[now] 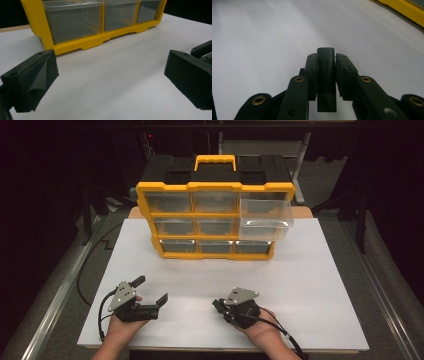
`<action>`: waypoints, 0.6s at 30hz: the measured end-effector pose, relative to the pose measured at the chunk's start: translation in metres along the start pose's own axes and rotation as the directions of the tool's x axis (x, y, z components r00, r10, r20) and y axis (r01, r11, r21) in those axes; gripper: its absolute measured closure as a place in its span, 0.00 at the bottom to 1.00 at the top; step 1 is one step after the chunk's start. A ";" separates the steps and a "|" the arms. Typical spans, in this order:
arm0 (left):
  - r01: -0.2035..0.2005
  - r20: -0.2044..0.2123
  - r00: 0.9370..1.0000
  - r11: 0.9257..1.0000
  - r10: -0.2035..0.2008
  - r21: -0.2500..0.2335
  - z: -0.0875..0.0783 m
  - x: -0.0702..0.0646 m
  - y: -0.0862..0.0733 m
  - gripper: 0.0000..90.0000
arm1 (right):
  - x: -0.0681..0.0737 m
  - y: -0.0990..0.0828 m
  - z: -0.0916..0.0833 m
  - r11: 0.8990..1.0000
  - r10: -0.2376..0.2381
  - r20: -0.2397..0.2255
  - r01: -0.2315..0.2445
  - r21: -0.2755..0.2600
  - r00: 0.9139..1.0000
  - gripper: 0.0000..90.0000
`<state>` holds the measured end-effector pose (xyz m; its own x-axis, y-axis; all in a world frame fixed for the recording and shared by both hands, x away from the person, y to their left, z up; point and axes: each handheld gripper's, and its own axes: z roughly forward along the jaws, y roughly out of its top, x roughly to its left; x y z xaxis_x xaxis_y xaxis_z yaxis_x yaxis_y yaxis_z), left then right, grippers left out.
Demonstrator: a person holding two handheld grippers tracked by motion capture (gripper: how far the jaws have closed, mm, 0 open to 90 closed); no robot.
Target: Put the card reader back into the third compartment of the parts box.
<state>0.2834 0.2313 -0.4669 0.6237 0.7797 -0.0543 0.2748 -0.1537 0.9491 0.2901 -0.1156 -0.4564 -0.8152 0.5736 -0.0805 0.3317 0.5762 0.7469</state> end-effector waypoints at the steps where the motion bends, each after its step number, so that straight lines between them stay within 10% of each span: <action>1: 0.000 0.001 1.000 1.000 0.000 0.000 0.000 0.000 0.000 0.00 | -0.003 -0.003 -0.004 1.000 0.009 0.005 -0.009 0.001 1.000 0.83; 18: 0.002 0.005 1.000 1.000 -0.002 -0.002 0.000 0.000 -0.001 0.00 | -0.043 -0.044 -0.052 0.996 0.090 0.097 -0.090 -0.011 0.991 0.82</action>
<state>0.2830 0.2317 -0.4680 0.6270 0.7768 -0.0581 0.2749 -0.1509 0.9495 0.2862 -0.1957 -0.4512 -0.7320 0.6770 -0.0762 0.3983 0.5160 0.7583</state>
